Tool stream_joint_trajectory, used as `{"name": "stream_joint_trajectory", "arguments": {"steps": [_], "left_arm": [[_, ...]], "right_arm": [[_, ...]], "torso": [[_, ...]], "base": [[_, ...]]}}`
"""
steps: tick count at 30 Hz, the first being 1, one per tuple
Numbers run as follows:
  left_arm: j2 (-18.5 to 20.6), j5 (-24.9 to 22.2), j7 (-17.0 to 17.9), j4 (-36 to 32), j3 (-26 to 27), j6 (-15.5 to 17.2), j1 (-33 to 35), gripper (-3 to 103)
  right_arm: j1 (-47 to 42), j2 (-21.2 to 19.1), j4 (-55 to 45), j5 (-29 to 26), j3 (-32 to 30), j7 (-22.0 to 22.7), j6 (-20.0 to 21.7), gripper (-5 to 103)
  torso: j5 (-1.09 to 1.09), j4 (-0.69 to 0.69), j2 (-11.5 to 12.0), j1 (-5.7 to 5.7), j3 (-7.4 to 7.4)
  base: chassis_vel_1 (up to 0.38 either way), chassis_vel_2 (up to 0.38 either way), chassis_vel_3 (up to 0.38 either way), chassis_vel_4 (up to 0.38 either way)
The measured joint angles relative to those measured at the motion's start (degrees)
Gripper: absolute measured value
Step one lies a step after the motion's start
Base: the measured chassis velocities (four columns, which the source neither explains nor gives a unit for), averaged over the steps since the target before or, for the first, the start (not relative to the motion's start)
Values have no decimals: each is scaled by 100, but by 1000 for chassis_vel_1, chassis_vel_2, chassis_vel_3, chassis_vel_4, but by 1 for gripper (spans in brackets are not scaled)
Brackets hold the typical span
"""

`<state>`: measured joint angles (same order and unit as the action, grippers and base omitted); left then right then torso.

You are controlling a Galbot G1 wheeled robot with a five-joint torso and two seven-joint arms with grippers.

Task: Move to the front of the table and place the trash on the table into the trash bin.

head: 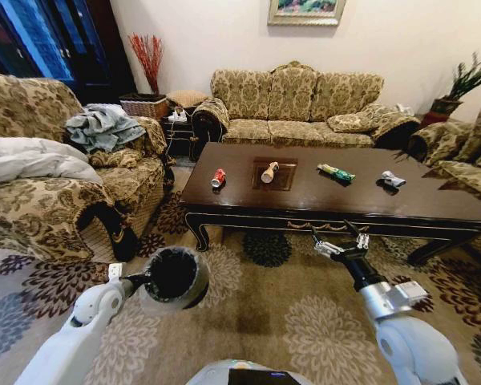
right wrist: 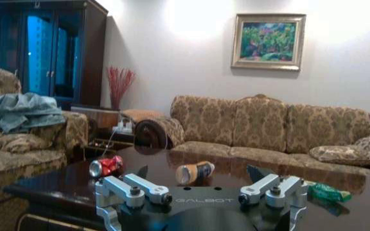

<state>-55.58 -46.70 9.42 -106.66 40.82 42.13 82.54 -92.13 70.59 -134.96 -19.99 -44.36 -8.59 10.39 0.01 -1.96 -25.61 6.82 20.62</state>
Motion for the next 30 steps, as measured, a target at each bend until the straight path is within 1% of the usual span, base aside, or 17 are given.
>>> {"name": "stream_joint_trajectory", "arguments": {"steps": [3, 7, 8, 10, 21, 24, 27, 28, 29, 30], "left_arm": [[-11, 20, 42, -76, -13, 1, 64, 0], [-11, 179, -52, -112, -20, 0, 116, 0], [-12, 357, -204, -126, -24, 0, 151, 0], [-28, 524, -312, -140, -27, 0, 192, 0], [-93, 676, -443, -179, -30, 1, 239, 0], [-92, 771, -517, -198, -28, 0, 257, 0], [-75, 905, -648, -250, 10, 0, 338, 0], [-75, 905, -648, -250, 10, 0, 338, 0], [-60, 916, -673, -259, 1, 0, 343, 0], [9, 933, -711, -257, -101, 1, 275, 0]], "right_arm": [[-17, 28, 87, 26, -43, -127, -18, 100], [-14, 37, 126, 27, -49, -142, -50, 100], [-10, 36, 147, 26, -52, -148, -64, 100], [3, 12, 175, 18, -55, -153, -79, 100], [136, -115, 271, -40, -17, -145, -62, 100], [217, -201, 326, -113, 9, -93, -60, 100], [468, -413, 447, -423, 99, 139, 83, 100], [468, -413, 447, -423, 99, 139, 83, 100], [566, -477, 485, -586, 156, 282, 152, 100], [726, -619, 532, -950, 267, 628, 307, 100]], "torso": [[-1, -1, 0, -1, -1], [-1, -1, 0, -1, -1], [-1, -1, 0, -1, 0], [-1, -1, 0, -1, -1], [-1, -1, 0, 0, 0], [-1, 0, 0, 1, 1], [-2, 0, 0, 2, 1], [-2, 0, 0, 2, 1], [-1, -1, 0, 1, 1], [1, -5, 0, 0, 0]], "base": [[0, 0, 0, 0], [0, 0, 0, 0], [0, 0, 0, 0], [0, 0, 0, 0], [-94, 80, 92, -83], [-115, 103, 107, -114], [-72, 62, 62, -60], [-53, 26, 37, -50], [0, 0, 0, 0], [0, 0, 0, 0]]}}
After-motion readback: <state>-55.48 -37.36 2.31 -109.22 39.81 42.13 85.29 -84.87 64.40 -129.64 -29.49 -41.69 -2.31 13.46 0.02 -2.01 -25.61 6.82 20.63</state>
